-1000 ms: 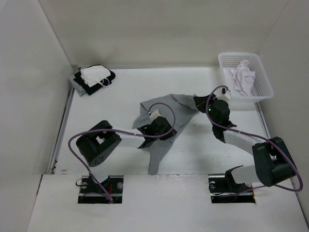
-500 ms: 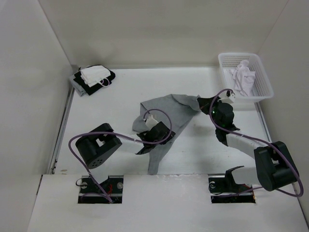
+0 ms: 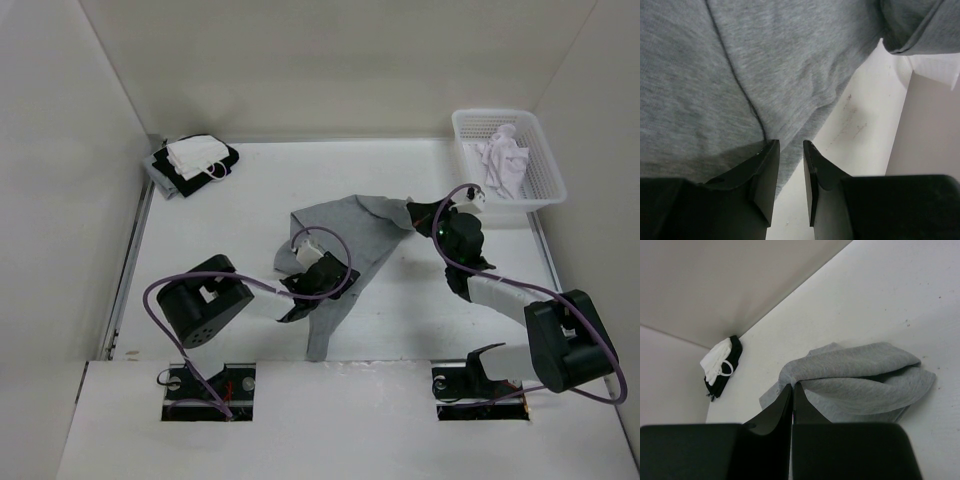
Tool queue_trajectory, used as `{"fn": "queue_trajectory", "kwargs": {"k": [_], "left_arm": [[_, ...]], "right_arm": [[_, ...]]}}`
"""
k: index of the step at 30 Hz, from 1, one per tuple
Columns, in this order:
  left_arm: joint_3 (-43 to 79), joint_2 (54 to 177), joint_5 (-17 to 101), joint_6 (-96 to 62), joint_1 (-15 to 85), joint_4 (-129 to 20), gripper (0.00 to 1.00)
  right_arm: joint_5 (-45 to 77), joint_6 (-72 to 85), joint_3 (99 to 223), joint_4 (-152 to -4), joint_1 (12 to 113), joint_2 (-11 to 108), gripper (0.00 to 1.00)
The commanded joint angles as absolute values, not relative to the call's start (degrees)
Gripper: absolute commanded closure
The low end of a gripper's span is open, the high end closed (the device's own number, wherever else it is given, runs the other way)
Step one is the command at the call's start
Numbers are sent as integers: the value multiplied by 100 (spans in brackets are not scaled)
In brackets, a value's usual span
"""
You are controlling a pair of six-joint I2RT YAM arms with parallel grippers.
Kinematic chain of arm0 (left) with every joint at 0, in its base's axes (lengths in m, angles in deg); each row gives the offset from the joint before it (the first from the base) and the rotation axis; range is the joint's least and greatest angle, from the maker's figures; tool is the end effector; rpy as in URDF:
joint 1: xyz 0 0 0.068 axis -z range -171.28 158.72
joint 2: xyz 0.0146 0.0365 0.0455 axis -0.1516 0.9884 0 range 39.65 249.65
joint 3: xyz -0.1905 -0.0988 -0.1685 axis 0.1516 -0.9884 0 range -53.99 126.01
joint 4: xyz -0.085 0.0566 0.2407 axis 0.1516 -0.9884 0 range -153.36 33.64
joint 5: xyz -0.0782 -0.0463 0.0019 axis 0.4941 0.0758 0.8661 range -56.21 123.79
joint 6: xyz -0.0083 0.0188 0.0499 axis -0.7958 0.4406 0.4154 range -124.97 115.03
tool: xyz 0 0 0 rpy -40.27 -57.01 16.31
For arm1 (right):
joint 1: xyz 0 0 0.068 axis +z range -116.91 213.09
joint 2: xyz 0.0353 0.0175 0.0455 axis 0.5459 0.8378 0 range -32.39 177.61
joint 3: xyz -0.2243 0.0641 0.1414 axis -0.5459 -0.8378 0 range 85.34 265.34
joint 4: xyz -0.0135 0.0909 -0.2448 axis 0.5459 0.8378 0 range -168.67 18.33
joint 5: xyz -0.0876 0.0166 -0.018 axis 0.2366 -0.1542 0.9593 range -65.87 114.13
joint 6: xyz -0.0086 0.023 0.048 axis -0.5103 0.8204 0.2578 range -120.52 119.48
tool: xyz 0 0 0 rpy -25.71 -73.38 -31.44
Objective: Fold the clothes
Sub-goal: Flatten the tank top out
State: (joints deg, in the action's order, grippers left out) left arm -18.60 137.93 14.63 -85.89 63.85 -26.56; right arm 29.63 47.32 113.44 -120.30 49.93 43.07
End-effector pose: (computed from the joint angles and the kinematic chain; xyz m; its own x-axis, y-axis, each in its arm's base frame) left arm 0.1887 -0.2502 0.1253 -0.6593 -0.6854 -0.3090 -0.2107 0.5630 -0.7991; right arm 0.2621 0.0758 0.2185 -0.2102 0.7072 -0.6750 -0.0614 0.6795 0.7311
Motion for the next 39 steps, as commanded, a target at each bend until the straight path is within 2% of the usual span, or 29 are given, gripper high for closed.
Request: {"fn": "queue_trajectory", "kwargs": {"k": [1,12,20,33,39], "left_arm": [[-1795,13906,1577,-8811,6343,-2393,77],[-2130,13379,1226,-8662,6413,-2428,78],[-1823,13879,1533,-8741,6369,-2586,79],[-1418,14003,1551,-8644,6325,-2578,78],[-1391,13958,1551,-8565,6299,-2578,83]], "right_arm": [[2896,4765,11321,-12473,4930,4232,99],[2861,4774,11347,-12490,4921,4328,99],[2861,4800,11321,-12517,4921,4276,99],[2852,4800,11312,-12525,4921,4285,99],[2844,4809,11285,-12525,4921,4232,99]]}}
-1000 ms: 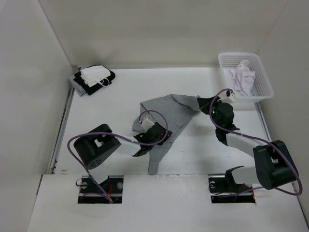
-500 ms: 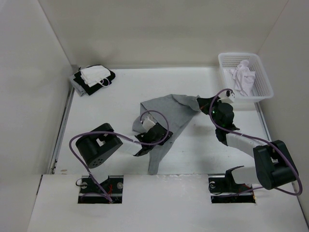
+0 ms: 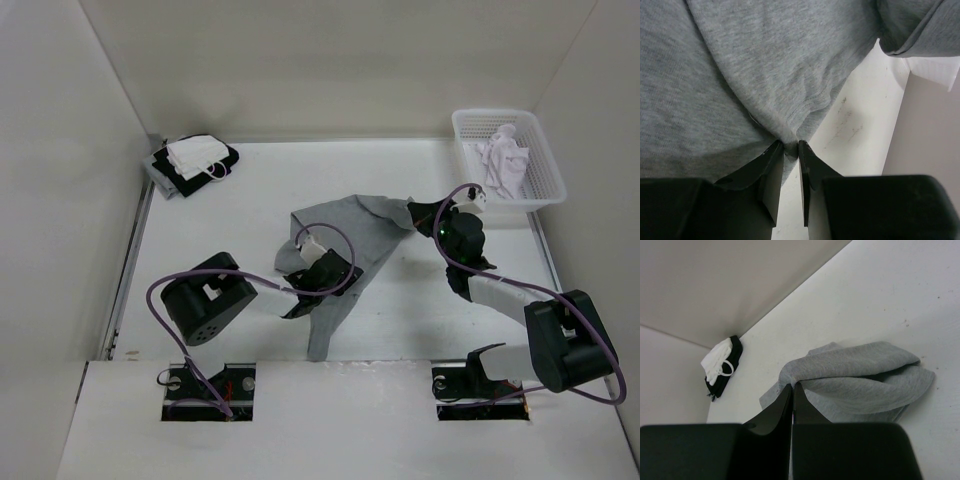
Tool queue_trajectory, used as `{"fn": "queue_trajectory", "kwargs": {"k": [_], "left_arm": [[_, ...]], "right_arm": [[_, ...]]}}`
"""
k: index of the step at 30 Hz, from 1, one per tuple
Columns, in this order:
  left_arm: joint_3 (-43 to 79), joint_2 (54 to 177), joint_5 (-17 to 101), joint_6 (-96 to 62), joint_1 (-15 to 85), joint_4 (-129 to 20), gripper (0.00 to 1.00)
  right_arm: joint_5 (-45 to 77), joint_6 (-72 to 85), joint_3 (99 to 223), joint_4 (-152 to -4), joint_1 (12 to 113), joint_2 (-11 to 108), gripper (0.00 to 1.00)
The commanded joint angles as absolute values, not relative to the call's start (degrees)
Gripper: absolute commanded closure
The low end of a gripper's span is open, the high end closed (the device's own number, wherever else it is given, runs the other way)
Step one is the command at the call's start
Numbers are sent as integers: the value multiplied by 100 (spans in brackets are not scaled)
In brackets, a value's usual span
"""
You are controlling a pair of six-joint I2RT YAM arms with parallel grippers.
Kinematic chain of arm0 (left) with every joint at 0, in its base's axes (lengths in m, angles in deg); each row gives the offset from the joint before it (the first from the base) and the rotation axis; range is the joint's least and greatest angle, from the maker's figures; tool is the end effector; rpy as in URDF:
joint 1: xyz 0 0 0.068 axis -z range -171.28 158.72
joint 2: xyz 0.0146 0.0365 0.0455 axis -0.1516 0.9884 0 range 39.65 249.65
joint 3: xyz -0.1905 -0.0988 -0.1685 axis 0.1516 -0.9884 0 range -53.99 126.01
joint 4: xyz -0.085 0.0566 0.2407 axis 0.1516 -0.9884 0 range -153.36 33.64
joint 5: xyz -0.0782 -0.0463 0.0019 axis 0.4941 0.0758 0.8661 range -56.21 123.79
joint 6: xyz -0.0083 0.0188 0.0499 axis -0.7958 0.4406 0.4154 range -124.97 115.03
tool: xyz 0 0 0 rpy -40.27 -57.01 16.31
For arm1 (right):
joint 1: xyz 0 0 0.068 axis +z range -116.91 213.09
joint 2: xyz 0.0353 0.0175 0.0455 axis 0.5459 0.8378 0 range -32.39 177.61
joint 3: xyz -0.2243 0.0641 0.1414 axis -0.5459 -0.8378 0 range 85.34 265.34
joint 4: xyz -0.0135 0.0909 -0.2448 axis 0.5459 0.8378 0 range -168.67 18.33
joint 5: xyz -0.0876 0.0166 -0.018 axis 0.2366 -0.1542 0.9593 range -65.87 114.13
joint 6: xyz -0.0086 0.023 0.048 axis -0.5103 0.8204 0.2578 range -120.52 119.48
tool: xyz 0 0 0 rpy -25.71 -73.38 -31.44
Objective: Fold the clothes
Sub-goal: Flatten the tank top out
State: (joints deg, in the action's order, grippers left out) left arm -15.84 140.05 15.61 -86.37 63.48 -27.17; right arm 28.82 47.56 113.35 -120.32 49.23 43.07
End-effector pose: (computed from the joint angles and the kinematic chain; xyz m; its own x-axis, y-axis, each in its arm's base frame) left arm 0.1967 -0.2591 0.1255 -0.6651 -0.6866 -0.2935 -0.2177 0.5543 -0.8033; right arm 0.2626 0.0731 0.2181 -0.2129 0.7104 -0.6709 -0.0606 0.6757 0.7347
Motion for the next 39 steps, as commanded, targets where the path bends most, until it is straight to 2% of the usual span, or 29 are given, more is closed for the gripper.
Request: {"fn": "queue_trajectory", "kwargs": {"k": [1,4,9,12,15,18,19,22,26,31,33,34,35,36,38,39], "left_arm": [[-1391,14011,1586,-8609,6273,-2578,84],[-1400,14143,1735,-8688,6194,-2490,85],[-1410,14048,2016,-8487,5914,-2200,100],[-1016,13548,2139,-7935,5362,-2340,100],[-208,13177,2289,-7556,4597,-2682,100],[1260,12948,2605,-7115,3620,-3148,100],[1915,12730,2806,-7071,3175,-3375,100],[2431,12098,2948,-6922,2644,-3544,100],[1765,10972,3001,-6737,2195,-3501,100],[-1015,9339,3185,-6711,2045,-3447,100],[-1827,8977,3299,-6754,1993,-3562,99],[-2440,8732,3430,-6815,1940,-3693,99],[-2638,8660,3484,-6833,1931,-3737,99],[-3249,8476,3624,-6868,1879,-3851,99],[-3997,8300,3895,-6877,1861,-3870,99],[-4193,8203,3941,-6878,1800,-3861,98]], "right_arm": [[2844,4817,11285,-12525,4921,4232,99],[2844,4818,11285,-12525,4921,4232,99],[2844,4835,11320,-12490,4921,4214,99],[2730,4958,11732,-12368,4921,4363,100],[2537,5089,12801,-12105,4921,4705,100],[2159,5292,14594,-11595,4921,4856,100],[2054,5249,15173,-11385,4956,4769,100],[2008,4968,15794,-11128,5114,4190,100],[2096,4993,14479,-11330,5334,3073,100],[3026,5388,10868,-11927,6010,1904,94],[3361,5669,9743,-11884,6108,1649,85],[3406,5818,9286,-11710,6108,1439,77],[3406,5863,9151,-11577,6073,1341,73],[3441,5872,8889,-10967,6003,870,64],[3607,5733,8894,-9739,5985,124,57],[3695,5610,8964,-9295,6002,-160,57]]}}
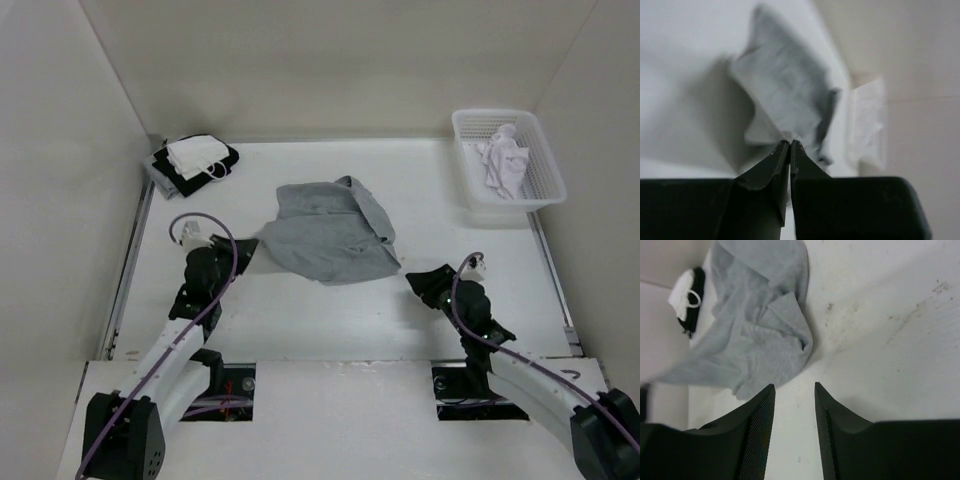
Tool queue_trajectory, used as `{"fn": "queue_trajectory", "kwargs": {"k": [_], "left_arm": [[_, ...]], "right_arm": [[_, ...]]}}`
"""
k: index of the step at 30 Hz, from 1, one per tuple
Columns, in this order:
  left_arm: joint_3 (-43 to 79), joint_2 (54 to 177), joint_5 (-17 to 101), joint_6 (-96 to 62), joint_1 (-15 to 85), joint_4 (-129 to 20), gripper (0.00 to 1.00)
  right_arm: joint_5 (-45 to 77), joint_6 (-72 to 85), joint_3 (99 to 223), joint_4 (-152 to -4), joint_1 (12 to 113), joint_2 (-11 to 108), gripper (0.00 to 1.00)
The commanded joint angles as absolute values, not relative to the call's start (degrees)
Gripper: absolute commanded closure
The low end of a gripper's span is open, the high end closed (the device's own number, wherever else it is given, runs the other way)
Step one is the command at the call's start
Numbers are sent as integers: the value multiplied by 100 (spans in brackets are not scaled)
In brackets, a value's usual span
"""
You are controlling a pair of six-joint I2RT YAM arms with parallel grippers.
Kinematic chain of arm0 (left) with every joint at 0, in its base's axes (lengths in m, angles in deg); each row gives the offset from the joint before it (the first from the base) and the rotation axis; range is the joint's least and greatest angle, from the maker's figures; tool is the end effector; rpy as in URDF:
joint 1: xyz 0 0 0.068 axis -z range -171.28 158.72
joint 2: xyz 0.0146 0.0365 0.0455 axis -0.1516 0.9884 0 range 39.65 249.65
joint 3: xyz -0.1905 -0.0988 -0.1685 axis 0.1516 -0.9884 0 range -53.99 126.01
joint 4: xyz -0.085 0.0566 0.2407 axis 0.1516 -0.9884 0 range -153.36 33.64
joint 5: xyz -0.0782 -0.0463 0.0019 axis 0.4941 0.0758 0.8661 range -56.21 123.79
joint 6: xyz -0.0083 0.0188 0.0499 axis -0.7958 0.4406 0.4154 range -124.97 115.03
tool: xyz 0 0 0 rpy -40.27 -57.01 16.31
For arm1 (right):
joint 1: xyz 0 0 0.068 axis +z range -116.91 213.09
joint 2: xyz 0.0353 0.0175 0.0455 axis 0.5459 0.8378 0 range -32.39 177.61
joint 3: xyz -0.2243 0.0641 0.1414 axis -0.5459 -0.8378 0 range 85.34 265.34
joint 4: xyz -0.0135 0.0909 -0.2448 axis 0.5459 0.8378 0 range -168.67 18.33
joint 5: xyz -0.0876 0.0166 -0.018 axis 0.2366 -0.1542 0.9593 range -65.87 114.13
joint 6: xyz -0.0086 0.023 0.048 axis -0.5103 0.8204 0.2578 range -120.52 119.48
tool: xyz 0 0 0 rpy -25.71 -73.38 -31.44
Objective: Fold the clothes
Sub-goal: Flatten the tank top out
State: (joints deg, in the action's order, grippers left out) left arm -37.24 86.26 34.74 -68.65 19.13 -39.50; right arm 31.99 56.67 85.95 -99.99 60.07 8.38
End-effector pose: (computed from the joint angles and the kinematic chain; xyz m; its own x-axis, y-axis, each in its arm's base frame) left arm 0.1845 -0.0344 0.2107 -0.2743 -0.8609 -0.4286 -0.1111 0.4711 -0.8751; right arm 0.1354 0.0636 0.1385 -0.4367 0.7119 -0.5500 0.0609 0.6334 0.7714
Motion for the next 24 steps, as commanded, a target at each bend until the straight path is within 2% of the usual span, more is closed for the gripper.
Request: {"fn": "queue_trajectory", "kwargs": {"k": [1,2,4,7,8,9,10,11,12,17,24], "left_arm": [[-4343,8071,4011,-6878,1738,-3887,98],[-4397,8026,4055,-6878,1711,-3887,98],[-4485,7851,4117,-6878,1624,-3887,97],[-4485,7806,4205,-6860,1579,-3870,97],[-4485,7832,4231,-6843,1571,-3835,96],[-4485,7850,4231,-6834,1571,-3817,96],[-4485,7876,4231,-6825,1579,-3791,96],[-4494,7903,4231,-6816,1588,-3756,96],[-4503,7964,4231,-6816,1597,-3703,96],[-4494,8078,4161,-6737,1843,-3492,95],[-4503,8430,4178,-6640,2019,-3106,95]], "right_arm": [[3818,5513,9043,-8804,6037,-450,57],[3845,5503,9079,-8634,6064,-531,57],[3916,5485,9263,-7870,6221,-681,64],[3741,5459,9518,-7674,6485,-138,86],[3731,5390,9815,-7752,6773,473,90],[3749,5363,9861,-7779,6819,583,90],[3879,5110,10175,-7901,7037,1124,87],[4055,4768,10613,-7946,7248,1721,78],[4144,4643,10826,-7955,7337,1996,73],[4548,3782,12110,-8401,7453,3894,57],[4277,3385,13103,-8614,7286,5258,55]]}}
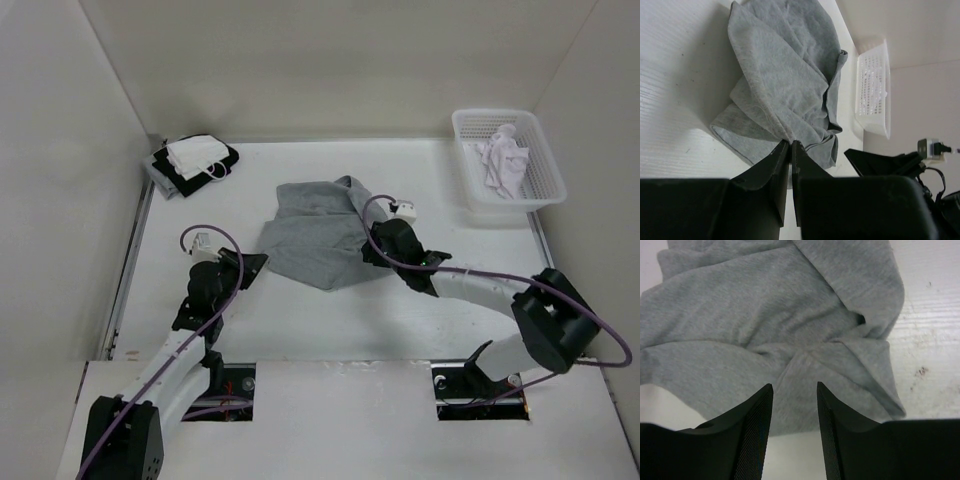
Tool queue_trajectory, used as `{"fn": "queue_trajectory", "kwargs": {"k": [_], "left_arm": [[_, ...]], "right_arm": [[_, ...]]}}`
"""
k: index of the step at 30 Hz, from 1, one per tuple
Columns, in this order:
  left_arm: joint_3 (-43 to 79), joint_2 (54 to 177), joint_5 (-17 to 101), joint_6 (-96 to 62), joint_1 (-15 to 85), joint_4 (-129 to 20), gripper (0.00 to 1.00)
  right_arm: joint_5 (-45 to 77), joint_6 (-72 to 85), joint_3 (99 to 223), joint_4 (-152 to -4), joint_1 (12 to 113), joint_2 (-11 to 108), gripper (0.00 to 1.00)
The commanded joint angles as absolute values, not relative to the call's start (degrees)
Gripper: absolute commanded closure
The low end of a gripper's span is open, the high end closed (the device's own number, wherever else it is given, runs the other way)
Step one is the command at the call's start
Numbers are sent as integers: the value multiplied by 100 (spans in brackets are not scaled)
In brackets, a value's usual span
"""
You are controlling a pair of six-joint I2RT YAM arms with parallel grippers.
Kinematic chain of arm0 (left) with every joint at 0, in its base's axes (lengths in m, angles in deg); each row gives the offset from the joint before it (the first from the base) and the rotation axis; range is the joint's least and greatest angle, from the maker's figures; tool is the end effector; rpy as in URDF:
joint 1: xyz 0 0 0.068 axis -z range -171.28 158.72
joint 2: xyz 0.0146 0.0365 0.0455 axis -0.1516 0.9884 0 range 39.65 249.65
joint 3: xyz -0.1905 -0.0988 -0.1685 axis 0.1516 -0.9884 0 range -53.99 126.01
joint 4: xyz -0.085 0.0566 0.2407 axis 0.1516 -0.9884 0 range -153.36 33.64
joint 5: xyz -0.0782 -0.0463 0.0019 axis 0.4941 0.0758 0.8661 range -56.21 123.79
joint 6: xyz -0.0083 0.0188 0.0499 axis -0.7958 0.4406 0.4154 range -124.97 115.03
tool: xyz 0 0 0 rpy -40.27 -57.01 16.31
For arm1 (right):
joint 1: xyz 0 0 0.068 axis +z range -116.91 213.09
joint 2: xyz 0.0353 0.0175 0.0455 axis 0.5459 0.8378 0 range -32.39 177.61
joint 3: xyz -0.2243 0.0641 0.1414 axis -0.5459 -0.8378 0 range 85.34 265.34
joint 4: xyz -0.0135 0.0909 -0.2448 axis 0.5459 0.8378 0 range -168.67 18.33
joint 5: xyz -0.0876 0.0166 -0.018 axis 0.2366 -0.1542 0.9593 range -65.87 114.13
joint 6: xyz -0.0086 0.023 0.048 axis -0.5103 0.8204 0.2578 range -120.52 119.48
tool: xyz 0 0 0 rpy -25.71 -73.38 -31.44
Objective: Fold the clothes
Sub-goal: Flatten the tank top out
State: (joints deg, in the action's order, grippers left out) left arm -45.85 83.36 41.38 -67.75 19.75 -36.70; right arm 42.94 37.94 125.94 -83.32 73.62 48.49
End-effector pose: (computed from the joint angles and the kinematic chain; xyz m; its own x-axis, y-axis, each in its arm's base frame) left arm 0.1644 -0.0368 0.1722 -0.4026 -0.8196 -0.4076 -0.0954 0.4805 -0.8718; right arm 0.2290 0.1808 0.1988 -0.6054 0.2569 -0.7533 -0.0504 0.9322 0.3583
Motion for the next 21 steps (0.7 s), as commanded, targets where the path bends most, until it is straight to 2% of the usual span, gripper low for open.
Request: {"fn": "queue_trajectory", "kwargs": {"k": [1,11,14,16,17,18,19,21], "left_arm": [[-4529,8483,4187,-6640,2019,-3027,95],[-4591,8948,4328,-6684,2054,-2499,95],[-4626,9045,4354,-6702,2054,-2385,95],[-4643,9054,4354,-6702,2028,-2367,95],[-4652,9063,4354,-6693,2010,-2367,95],[-4652,9063,4354,-6693,1993,-2367,95],[-4652,9063,4354,-6693,1992,-2367,95],[-4661,9037,4354,-6702,1992,-2367,95]], "right_arm": [[4215,3376,13183,-8579,7277,5373,55],[4285,3306,13605,-8553,7127,6095,56],[4189,3341,13623,-8544,7127,6165,68],[4057,3385,13553,-8561,7127,6183,69],[3926,3437,13483,-8570,7110,6183,82],[3959,3446,13439,-8544,7101,6148,89],[4012,3464,13343,-8544,7101,6043,94],[4205,3455,13080,-8535,7136,5640,98]]}}
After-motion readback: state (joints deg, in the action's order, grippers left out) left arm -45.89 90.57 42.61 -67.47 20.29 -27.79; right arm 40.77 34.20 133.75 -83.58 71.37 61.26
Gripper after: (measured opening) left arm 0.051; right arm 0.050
